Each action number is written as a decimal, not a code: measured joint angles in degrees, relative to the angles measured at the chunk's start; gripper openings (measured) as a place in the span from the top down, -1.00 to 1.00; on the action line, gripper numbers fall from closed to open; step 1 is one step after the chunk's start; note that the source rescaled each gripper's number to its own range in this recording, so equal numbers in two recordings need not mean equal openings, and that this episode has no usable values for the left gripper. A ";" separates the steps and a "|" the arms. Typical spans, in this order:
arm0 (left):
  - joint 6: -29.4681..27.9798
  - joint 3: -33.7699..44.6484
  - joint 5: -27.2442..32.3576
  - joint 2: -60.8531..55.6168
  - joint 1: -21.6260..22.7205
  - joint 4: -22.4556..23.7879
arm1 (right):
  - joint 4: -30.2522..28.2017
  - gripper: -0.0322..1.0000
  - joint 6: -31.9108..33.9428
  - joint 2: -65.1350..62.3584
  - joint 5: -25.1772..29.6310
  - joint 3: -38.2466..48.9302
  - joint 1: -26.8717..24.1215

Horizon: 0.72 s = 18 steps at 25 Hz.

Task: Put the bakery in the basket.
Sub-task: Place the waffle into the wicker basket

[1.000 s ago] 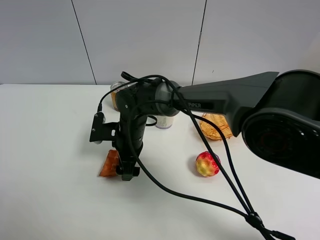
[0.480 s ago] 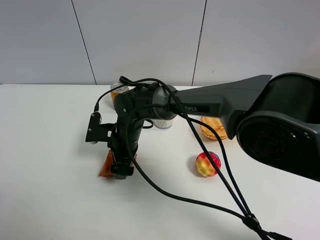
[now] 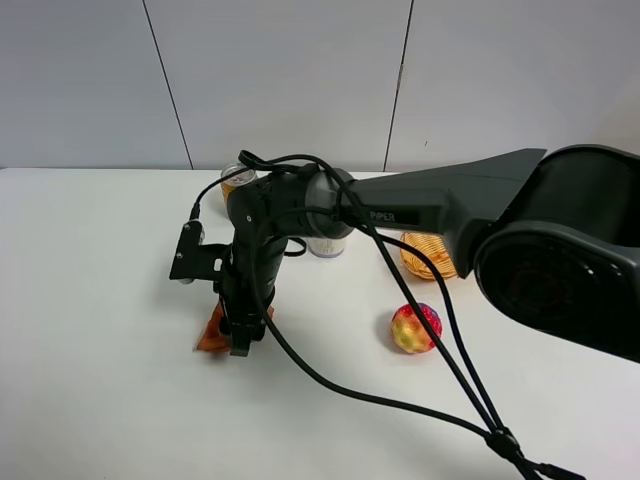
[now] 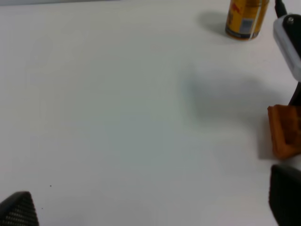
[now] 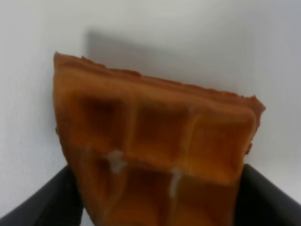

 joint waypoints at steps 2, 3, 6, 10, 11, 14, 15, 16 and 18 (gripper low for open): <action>0.00 0.00 0.00 0.00 0.00 0.00 | 0.98 0.94 1.00 -1.81 0.07 0.00 0.00; 0.00 0.00 0.00 0.00 0.00 0.00 | 1.48 0.94 1.46 -3.17 0.01 0.00 0.00; 0.00 0.00 0.00 0.00 0.00 0.00 | 2.60 0.94 3.03 -8.04 -0.24 0.00 -0.27; 0.00 0.00 0.00 0.00 0.00 0.00 | 2.82 0.94 7.07 -15.36 -0.17 0.00 -3.11; 0.00 0.00 0.00 0.00 0.00 0.00 | 2.49 0.94 8.56 -16.94 0.04 0.00 -4.11; 0.00 0.00 0.00 0.00 0.00 0.00 | -0.68 0.94 12.68 -21.87 1.66 0.00 -7.50; 0.00 0.00 0.00 0.00 0.00 0.00 | -1.74 0.94 14.08 -23.35 3.00 0.00 -8.69; 0.00 0.00 0.00 0.00 0.00 0.00 | -2.66 0.94 15.37 -24.61 4.72 0.00 -9.89; 0.00 0.00 0.00 0.00 0.00 0.00 | -3.90 0.94 17.50 -26.43 8.27 0.00 -12.05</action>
